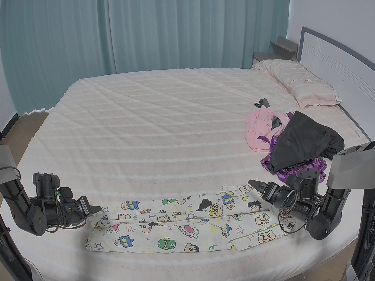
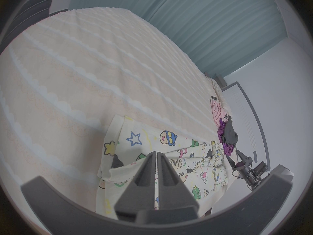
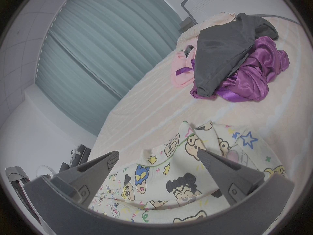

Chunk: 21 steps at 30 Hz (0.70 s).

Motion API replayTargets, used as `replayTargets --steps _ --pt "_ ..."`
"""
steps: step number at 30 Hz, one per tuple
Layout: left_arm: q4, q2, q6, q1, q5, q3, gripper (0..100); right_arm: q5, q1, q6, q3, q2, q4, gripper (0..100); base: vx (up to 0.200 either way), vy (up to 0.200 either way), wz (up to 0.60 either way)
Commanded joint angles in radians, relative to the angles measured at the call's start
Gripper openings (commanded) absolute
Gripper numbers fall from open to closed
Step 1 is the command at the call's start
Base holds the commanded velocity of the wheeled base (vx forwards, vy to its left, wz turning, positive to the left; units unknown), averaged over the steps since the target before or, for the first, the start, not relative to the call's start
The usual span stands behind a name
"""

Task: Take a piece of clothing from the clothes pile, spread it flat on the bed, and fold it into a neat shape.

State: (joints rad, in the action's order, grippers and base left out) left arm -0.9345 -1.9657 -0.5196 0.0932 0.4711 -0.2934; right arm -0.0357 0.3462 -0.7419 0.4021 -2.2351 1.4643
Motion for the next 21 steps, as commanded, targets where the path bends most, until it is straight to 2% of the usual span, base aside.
replayTargets --steps 1,6,16,17,21 --pt "-0.001 0.016 -0.005 -0.001 0.001 -0.006 0 -0.001 0.02 0.022 0.08 0.049 -0.097 100 0.0 0.0 0.0" --pt "0.0 0.016 -0.025 -0.003 0.0 -0.001 0 -0.001 0.039 0.084 0.213 0.034 -0.297 100 0.0 0.0 0.0" --pt "0.008 0.027 -0.022 0.03 -0.005 0.014 0 0.0 0.048 0.131 0.284 0.002 -0.386 100 0.0 0.0 0.0" --pt "0.008 0.033 -0.019 0.031 -0.006 0.016 100 0.0 0.048 0.131 0.284 0.003 -0.392 100 0.0 0.0 0.0" --pt "0.008 0.065 -0.017 0.057 -0.009 0.023 100 0.0 0.048 0.133 0.282 0.0 -0.4 100 0.0 0.0 0.0"
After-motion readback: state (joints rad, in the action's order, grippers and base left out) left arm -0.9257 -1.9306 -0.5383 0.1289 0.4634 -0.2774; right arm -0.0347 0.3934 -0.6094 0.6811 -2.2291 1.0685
